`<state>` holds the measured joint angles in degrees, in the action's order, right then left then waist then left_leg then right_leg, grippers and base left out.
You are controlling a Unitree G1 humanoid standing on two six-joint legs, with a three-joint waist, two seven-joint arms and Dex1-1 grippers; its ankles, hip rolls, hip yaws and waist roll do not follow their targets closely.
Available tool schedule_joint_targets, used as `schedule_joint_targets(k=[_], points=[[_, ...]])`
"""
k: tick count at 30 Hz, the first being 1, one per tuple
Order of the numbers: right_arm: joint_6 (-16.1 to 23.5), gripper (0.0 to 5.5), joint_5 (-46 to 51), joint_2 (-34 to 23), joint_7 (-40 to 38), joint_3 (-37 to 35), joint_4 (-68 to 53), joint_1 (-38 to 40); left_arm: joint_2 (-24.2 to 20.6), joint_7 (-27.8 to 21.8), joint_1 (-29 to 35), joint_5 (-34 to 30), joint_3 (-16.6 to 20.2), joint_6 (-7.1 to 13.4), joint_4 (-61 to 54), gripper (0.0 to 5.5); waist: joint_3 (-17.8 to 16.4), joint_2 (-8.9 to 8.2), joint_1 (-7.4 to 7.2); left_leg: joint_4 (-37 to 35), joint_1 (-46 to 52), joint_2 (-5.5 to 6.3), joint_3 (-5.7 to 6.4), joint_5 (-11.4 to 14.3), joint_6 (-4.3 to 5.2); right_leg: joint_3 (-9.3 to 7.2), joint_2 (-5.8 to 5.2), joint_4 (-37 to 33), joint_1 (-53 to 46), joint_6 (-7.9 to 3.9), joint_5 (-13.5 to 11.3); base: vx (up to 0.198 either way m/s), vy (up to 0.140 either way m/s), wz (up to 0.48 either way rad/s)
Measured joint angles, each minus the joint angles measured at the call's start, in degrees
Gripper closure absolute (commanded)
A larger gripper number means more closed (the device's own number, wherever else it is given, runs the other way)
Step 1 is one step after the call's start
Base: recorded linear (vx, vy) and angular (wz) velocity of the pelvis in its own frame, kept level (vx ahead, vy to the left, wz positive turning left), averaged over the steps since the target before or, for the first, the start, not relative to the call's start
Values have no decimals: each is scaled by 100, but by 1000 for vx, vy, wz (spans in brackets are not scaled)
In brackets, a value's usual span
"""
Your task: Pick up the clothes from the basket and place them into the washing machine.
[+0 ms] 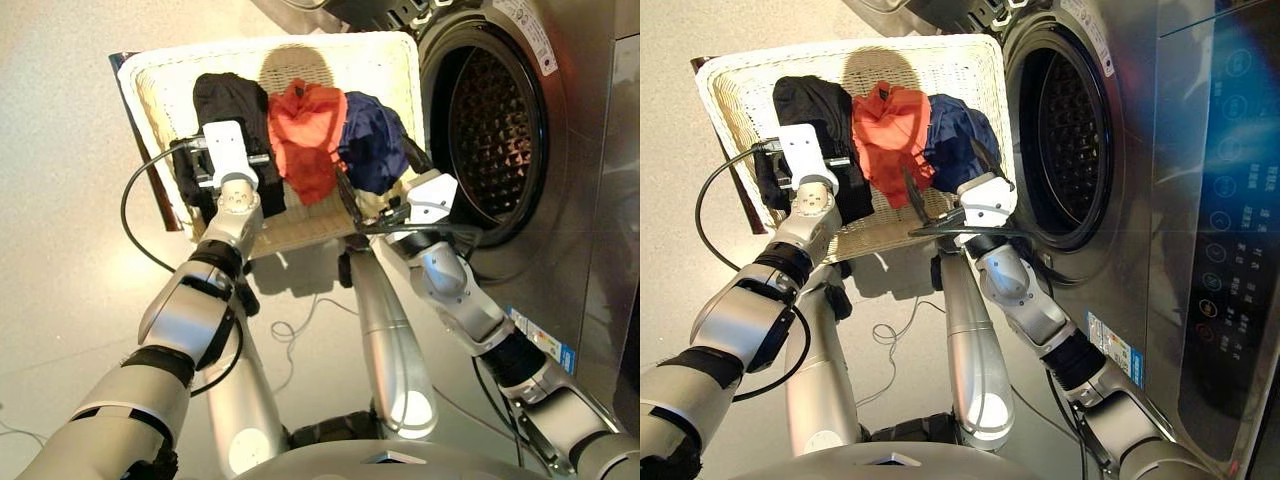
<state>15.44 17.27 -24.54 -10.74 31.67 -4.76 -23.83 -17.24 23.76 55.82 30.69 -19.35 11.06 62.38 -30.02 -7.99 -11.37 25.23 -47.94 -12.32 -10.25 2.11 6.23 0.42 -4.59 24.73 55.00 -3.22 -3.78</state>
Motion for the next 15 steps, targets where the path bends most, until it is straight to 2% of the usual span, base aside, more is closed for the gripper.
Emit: schedule_joint_targets(k=[2, 7, 9, 12, 15], points=[[0, 0, -2, 0, 0, -1, 0, -1, 15, -31, -5, -3, -3, 17, -3, 550, -1, -3, -3, -2, -1, 0, 0, -7, 6, -7, 5, 0, 0, 9, -11, -113, -10, -5], [-1, 0, -3, 16, -2, 12, 11, -31, 78, -28, -145, -24, -5, 107, -138, 550, -1, -18, 49, -72, 109, 17, 54, 4, 13, -14, -12, -41, -106, 28, -10, 13, 26, 1], [-2, 0, -7, 67, -8, 48, 103, -40, 93, -34, -332, -19, 4, 107, -200, 550, -17, -68, 34, -306, 394, 143, 66, -38, 10, 52, -31, -149, -291, 19, -44, 58, 82, -75], [-20, 0, -67, 125, -64, 158, 534, -10, 264, -28, -822, -30, 22, 105, -297, 550, -16, -70, 58, -689, 946, 251, 27, -76, -4, 113, -75, -420, -752, -25, -72, 63, 50, -122], [-21, 0, -133, 176, -115, 188, 864, 44, 396, -26, -1464, -37, -49, 108, -945, 550, -17, -66, 78, -1226, 1467, 387, -6, -260, 12, 112, -121, -676, -1148, -28, -137, 60, 47, 6]])
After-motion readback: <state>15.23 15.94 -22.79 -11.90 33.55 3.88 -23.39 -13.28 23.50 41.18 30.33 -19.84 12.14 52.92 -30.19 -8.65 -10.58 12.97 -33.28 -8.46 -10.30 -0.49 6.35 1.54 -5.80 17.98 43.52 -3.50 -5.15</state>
